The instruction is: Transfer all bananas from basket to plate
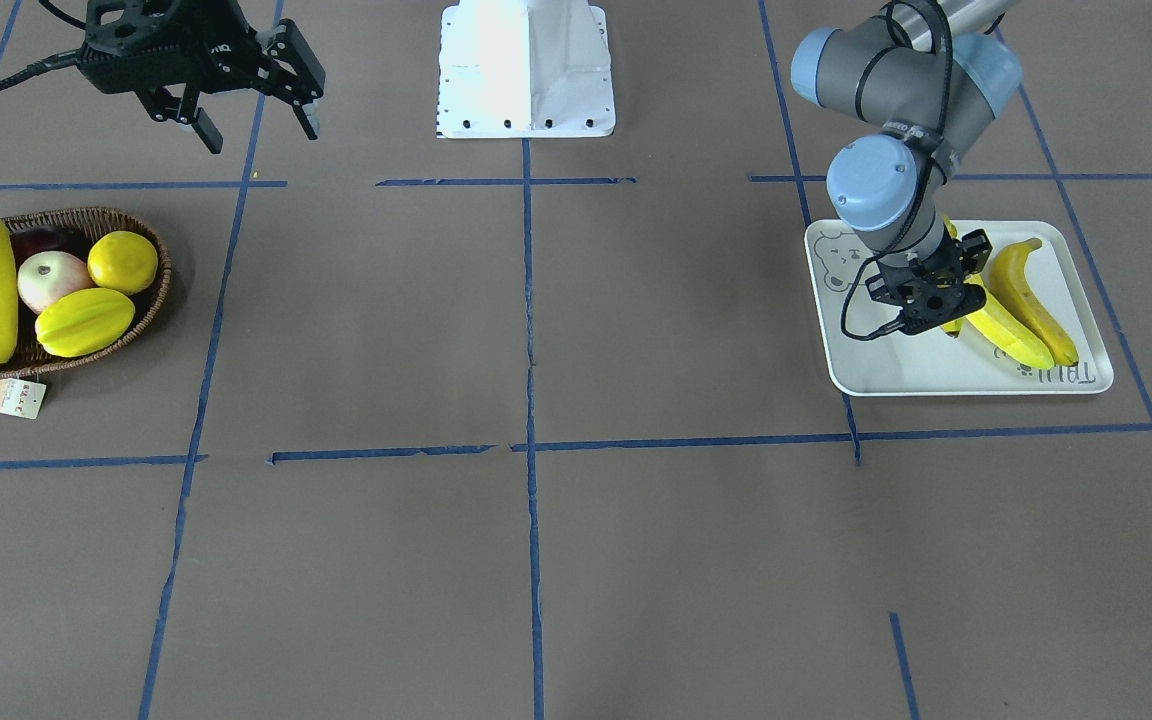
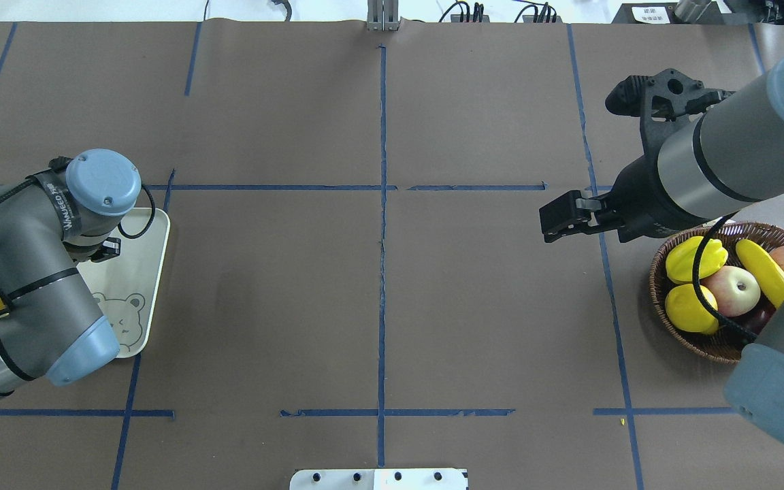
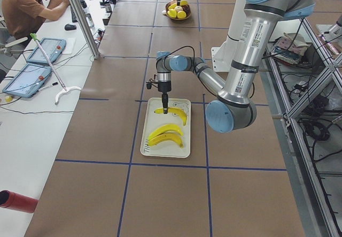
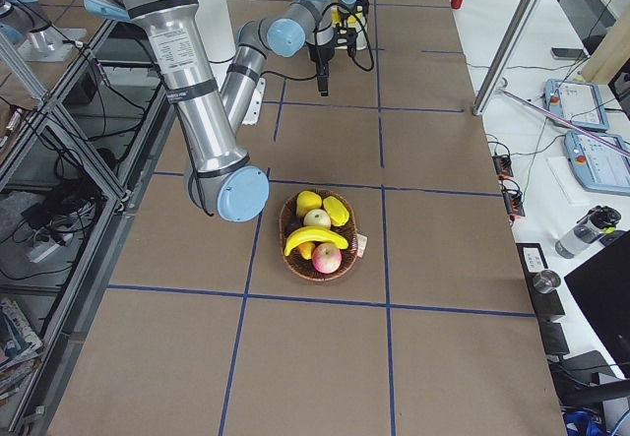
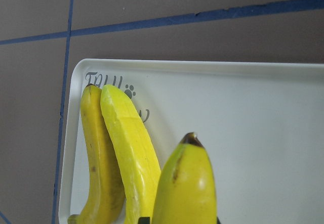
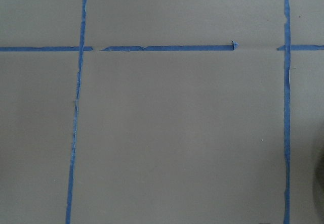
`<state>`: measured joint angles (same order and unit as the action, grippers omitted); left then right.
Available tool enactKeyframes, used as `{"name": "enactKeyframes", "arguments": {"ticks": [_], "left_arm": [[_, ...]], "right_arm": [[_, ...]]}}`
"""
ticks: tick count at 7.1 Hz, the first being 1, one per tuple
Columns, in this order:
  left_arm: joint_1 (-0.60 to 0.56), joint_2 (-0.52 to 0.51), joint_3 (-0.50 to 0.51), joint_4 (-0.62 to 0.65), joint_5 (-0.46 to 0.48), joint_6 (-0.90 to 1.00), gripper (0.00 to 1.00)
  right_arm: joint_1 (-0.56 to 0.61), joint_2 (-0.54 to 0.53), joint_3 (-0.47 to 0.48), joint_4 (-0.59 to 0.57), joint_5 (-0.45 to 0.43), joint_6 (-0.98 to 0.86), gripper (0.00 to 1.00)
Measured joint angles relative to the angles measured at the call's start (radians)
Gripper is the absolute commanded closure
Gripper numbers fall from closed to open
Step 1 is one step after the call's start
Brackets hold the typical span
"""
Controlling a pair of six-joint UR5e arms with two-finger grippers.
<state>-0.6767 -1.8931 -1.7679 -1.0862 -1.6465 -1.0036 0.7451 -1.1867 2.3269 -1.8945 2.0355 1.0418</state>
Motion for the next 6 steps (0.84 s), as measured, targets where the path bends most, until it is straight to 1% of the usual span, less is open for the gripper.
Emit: {"name": "enactKeyframes", "arguments": {"ticks": [1, 2, 4, 5, 6], "left_arm": [[0.002, -0.018, 0.031, 0.001, 0.016, -0.002, 0.67], [0.001, -0.028, 0.049, 0.001, 0.027, -0.003, 0.01], [-0.005, -0.033, 0.055, -0.005, 0.036, 0.002, 0.0], [-0.012, -0.034, 0.044, -0.007, 0.035, 0.004, 0.0], [-0.025, -0.036, 0.011, -0.008, 0.03, 0.01, 0.0]], "right_arm": [[0.003, 0.0, 0.0, 0.0, 0.0, 0.0, 0.0], [0.006, 0.001, 0.001, 0.0, 0.001, 0.0, 0.0], [0.01, -0.001, 0.001, 0.0, 0.001, 0.0, 0.0], [0.013, -0.005, 0.002, -0.002, 0.001, -0.003, 0.0], [0.021, -0.019, 0.007, -0.005, 0.0, -0.018, 0.0]]}}
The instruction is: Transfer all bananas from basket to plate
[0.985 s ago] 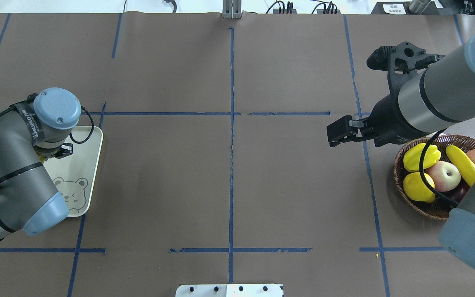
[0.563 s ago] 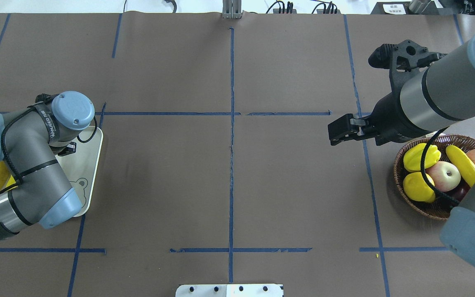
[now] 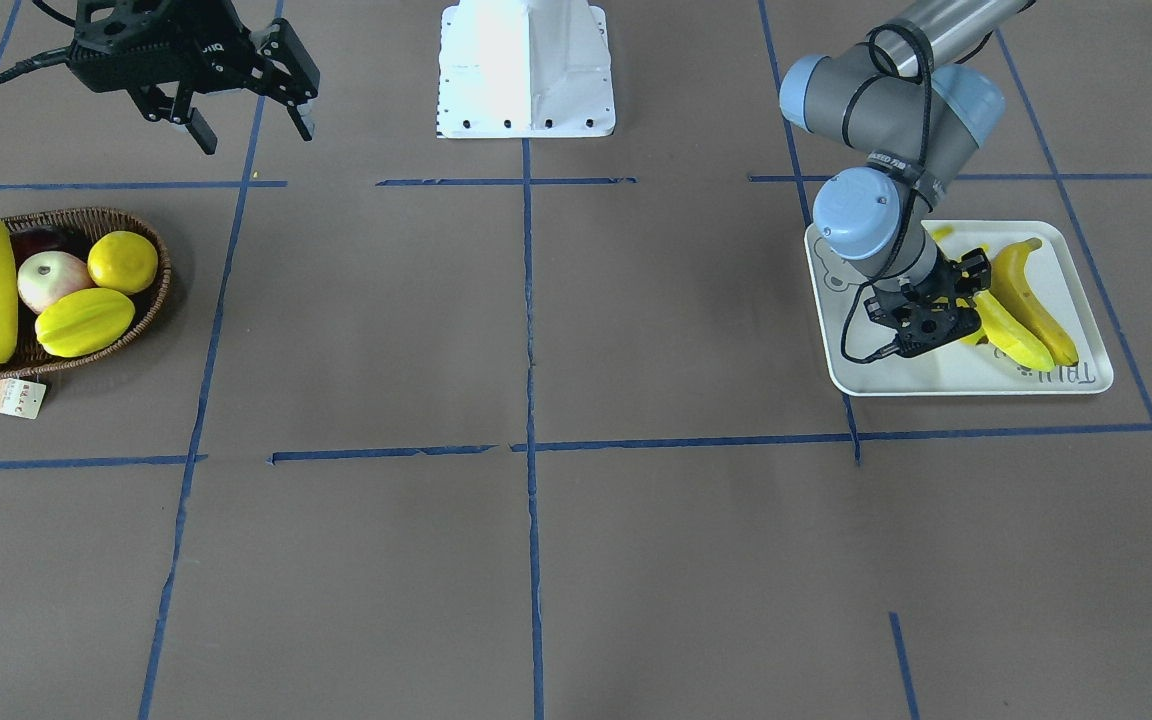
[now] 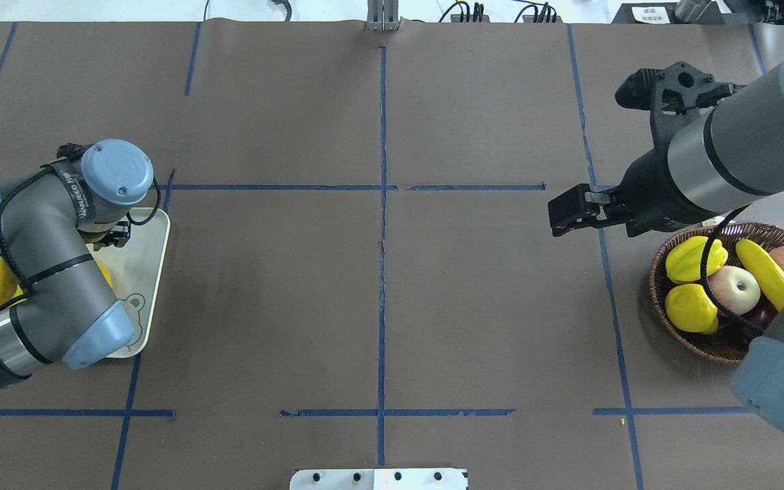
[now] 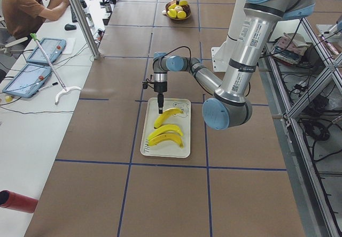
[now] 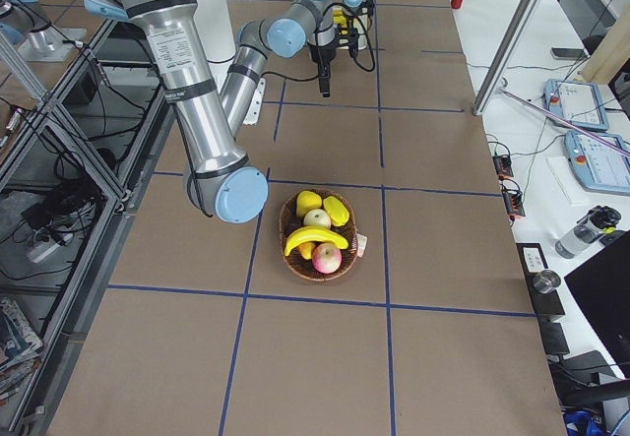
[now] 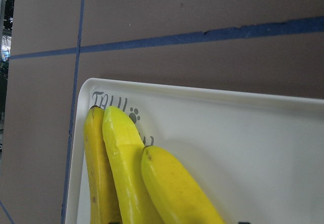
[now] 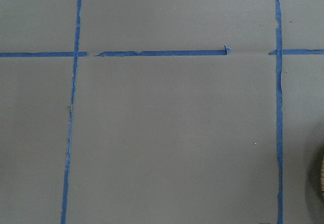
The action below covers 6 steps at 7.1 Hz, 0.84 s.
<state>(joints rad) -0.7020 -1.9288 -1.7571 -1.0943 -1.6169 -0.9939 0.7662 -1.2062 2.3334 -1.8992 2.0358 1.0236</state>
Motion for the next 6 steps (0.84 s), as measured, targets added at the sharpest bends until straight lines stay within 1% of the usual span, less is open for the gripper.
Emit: {"name": "enactKeyframes", "arguments": {"ticks": [1, 2, 4, 6], "left_arm": [[-0.02, -0.002, -0.053, 0.001, -0.018, 0.012, 0.0], [-0.051, -0.003, -0.108, 0.003, -0.072, 0.033, 0.0], [-0.129, -0.01, -0.194, 0.001, -0.226, 0.089, 0.0], [-0.166, -0.031, -0.267, 0.0, -0.343, 0.1, 0.0]], "right_arm": [[0.015, -0.034, 0.014, -0.001, 0.0, -0.032, 0.0], [0.038, -0.084, 0.034, 0.0, 0.0, -0.076, 0.0], [0.09, -0.199, 0.059, 0.007, -0.002, -0.194, 0.0], [0.178, -0.31, 0.062, 0.011, 0.008, -0.38, 0.0]]}}
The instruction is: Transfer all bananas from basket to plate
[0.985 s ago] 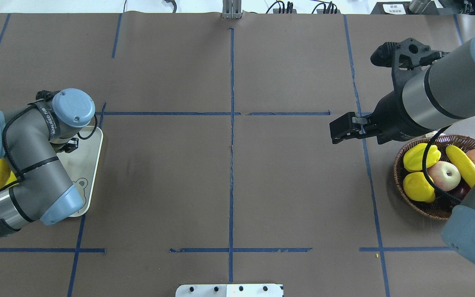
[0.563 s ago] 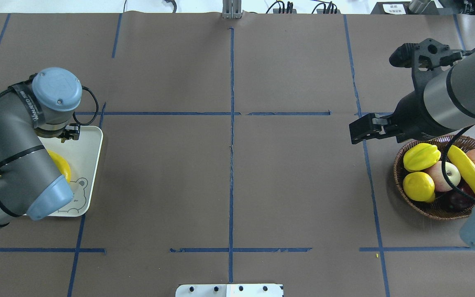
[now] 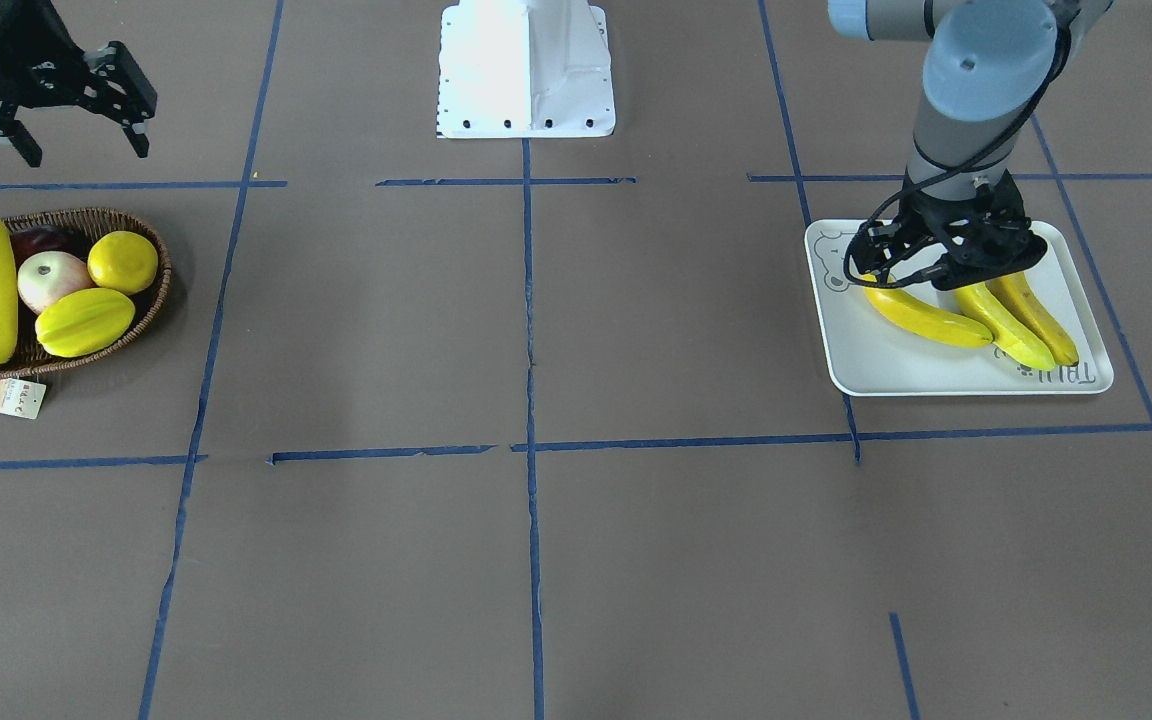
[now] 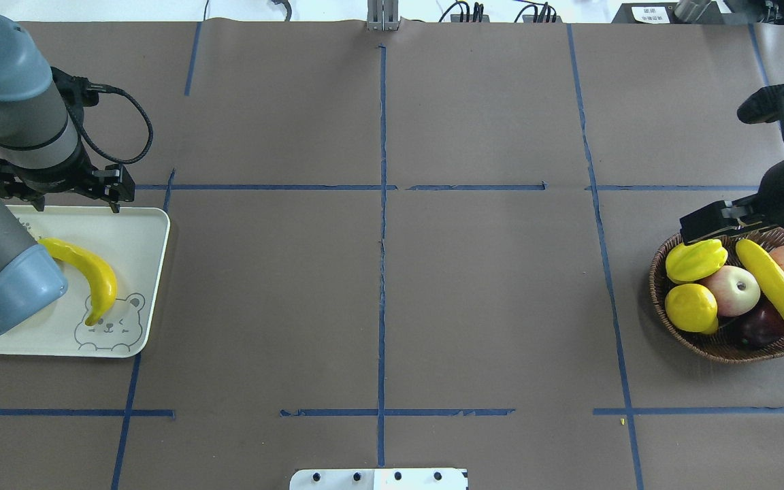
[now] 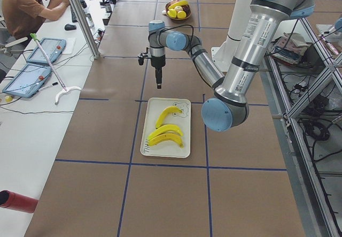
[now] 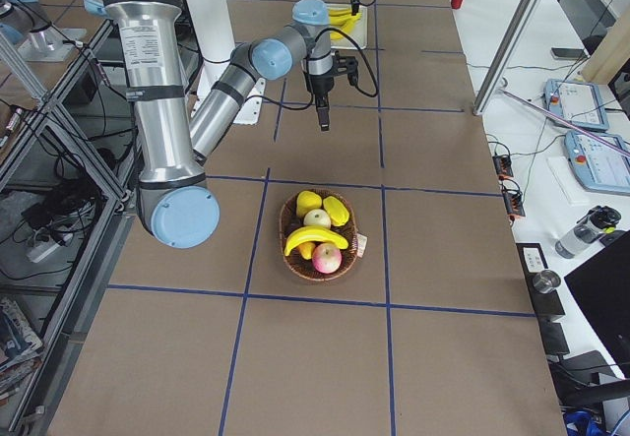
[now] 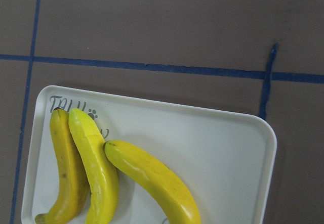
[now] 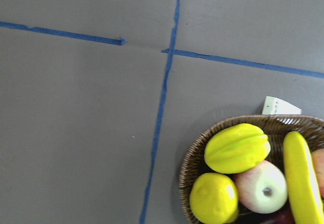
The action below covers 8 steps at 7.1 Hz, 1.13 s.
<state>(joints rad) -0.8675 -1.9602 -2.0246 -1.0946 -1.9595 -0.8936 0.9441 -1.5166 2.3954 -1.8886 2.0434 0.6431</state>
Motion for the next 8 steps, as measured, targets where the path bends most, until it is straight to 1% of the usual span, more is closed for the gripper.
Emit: {"name": "enactKeyframes", "arguments": {"ticks": [2, 3, 4, 5, 7, 8], "left_arm": [[-0.003, -0.038, -0.021, 0.0, -0.049, -0.013, 0.0], [-0.003, -0.05, -0.023, 0.0, -0.056, -0.021, 0.0], [-0.003, -0.057, -0.024, -0.001, -0.059, -0.025, 0.0], [-0.003, -0.061, -0.024, -0.001, -0.06, -0.026, 0.0], [-0.004, -0.065, -0.025, -0.001, -0.061, -0.027, 0.0], [-0.004, -0.066, -0.025, -0.001, -0.061, -0.027, 0.0]], "right_arm": [[0.117, -0.084, -0.036, 0.019, 0.063, -0.246, 0.0], [0.149, -0.117, -0.066, 0.031, 0.078, -0.379, 0.0], [0.161, -0.146, -0.101, 0.064, 0.08, -0.451, 0.0], [0.165, -0.198, -0.145, 0.169, 0.078, -0.472, 0.0], [0.158, -0.323, -0.271, 0.522, 0.081, -0.392, 0.0], [0.132, -0.353, -0.326, 0.641, 0.075, -0.348, 0.0]]}}
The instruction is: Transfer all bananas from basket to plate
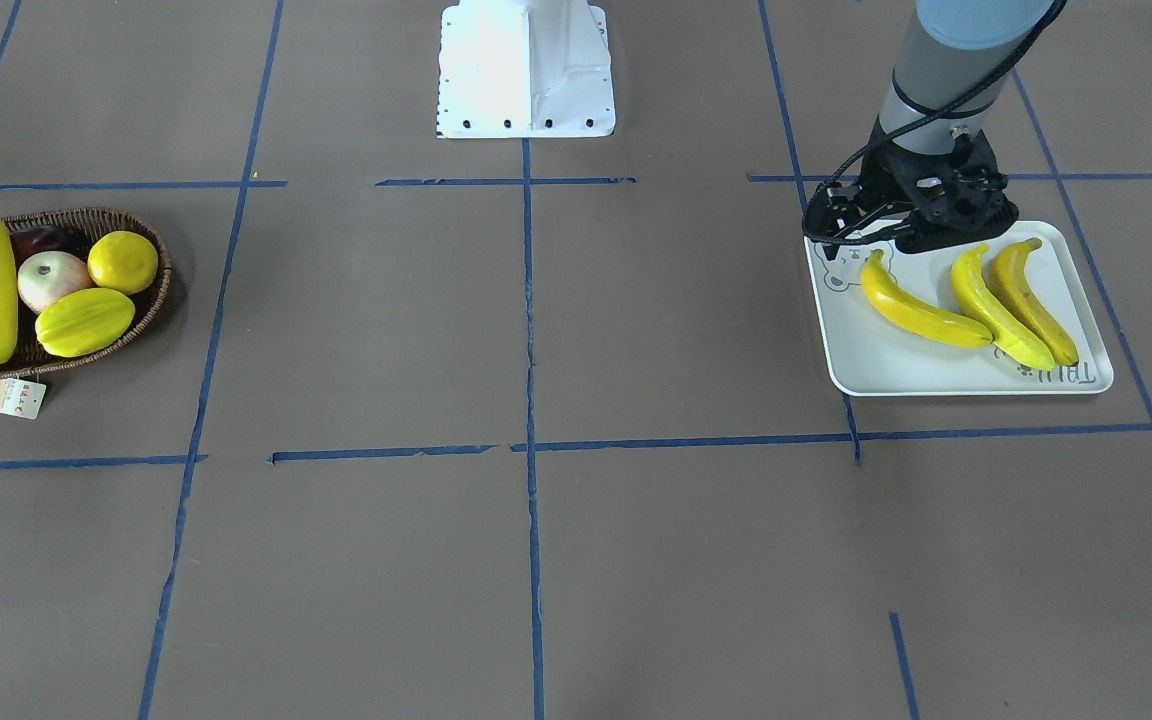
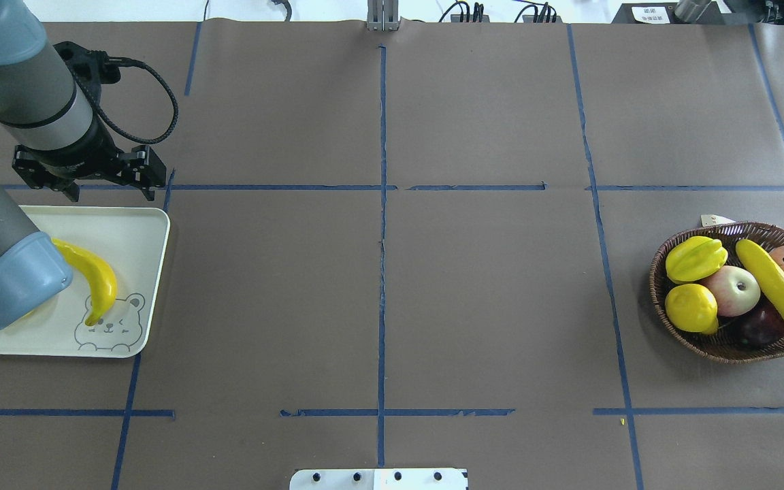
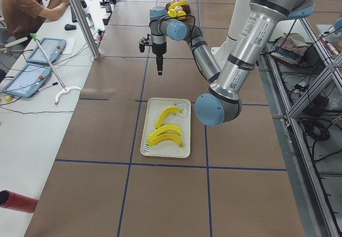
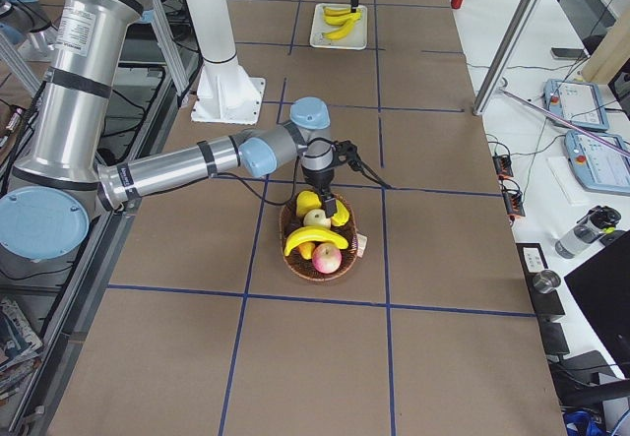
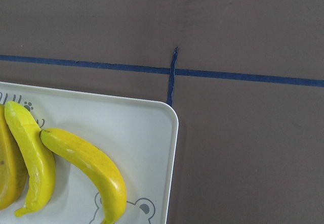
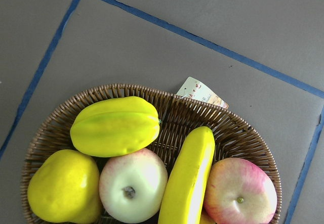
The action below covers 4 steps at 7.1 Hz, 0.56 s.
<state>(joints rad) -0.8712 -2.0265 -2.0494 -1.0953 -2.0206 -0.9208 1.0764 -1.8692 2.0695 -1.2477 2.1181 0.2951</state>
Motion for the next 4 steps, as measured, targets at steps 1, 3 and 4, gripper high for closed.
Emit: {"name": "enactKeyframes", "arguments": {"ticks": [1, 3, 4], "left_arm": [[0.0, -0.001, 0.0, 0.0, -0.002, -0.001, 0.0], [0.0, -0.001, -0.006, 0.0, -0.007, -0.001, 0.0], [0.0, -0.001, -0.007, 0.0, -0.008, -0.001, 0.0]], "right_arm": [[-0.042, -0.018, -0.028, 0.051, -0.018, 0.021, 0.0], [-0.13, -0.041, -0.049, 0.072, -0.072, 0.031, 0.01], [-0.161, -0.045, -0.067, 0.072, -0.098, 0.032, 0.01]]}}
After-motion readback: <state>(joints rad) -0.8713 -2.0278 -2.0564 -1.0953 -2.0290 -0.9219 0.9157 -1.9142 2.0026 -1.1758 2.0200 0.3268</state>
